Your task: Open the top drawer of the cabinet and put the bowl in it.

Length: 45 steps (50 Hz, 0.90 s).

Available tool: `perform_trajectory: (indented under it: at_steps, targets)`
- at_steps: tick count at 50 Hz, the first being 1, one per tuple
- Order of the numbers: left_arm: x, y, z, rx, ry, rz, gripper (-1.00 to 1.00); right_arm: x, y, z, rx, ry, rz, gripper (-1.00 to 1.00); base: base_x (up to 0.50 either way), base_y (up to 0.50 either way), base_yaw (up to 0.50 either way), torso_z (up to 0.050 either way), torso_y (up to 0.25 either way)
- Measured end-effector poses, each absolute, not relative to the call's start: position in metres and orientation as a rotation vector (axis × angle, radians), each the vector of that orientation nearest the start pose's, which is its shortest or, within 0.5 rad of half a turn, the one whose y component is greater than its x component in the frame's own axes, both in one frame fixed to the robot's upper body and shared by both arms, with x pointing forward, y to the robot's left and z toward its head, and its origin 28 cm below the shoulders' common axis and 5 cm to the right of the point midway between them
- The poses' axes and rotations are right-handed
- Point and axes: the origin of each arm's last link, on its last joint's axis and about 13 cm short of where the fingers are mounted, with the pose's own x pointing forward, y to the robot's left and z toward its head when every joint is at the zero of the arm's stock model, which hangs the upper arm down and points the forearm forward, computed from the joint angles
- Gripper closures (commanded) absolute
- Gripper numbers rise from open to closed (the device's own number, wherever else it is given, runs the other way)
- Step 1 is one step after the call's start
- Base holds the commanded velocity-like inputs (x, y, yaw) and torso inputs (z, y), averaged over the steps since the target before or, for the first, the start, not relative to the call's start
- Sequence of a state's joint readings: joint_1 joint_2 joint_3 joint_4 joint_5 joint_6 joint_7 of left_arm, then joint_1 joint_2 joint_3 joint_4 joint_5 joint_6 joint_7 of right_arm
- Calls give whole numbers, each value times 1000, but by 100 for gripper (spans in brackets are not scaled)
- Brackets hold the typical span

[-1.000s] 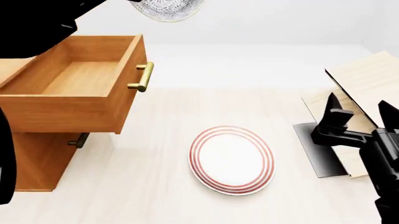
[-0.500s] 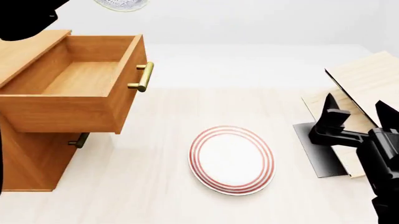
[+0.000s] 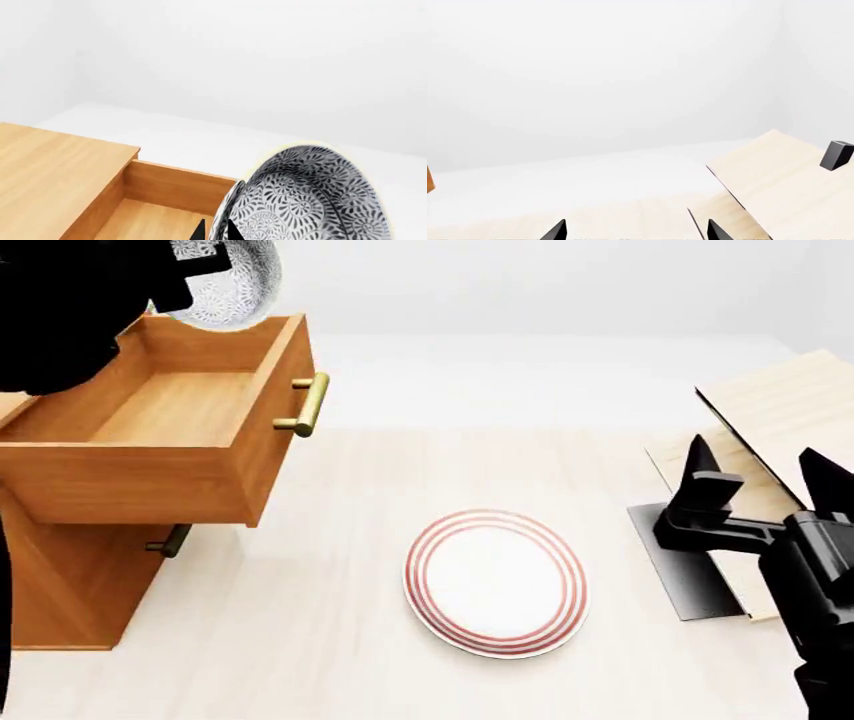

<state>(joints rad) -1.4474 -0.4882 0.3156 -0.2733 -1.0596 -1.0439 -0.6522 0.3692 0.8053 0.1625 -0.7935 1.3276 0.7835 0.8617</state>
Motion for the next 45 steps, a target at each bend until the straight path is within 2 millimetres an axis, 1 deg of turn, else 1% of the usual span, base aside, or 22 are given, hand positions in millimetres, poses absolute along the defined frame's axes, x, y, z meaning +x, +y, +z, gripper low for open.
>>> perform_trajectory:
  at_steps: [6, 17, 30, 45]
  targets:
    - [343, 273, 347, -132, 81, 189, 100, 183, -161, 228, 70, -102, -111, -100, 0, 0, 0, 0, 0]
    - [349, 282, 342, -178, 116, 248, 100, 183, -162, 227, 72, -98, -112, -100, 0, 0, 0, 0, 1]
    - [361, 287, 342, -273, 170, 303, 100, 182, -162, 227, 73, -98, -113, -100, 0, 0, 0, 0, 0]
    - [378, 292, 336, -363, 222, 356, 100, 182, -162, 227, 75, -96, -115, -100, 0, 0, 0, 0, 1]
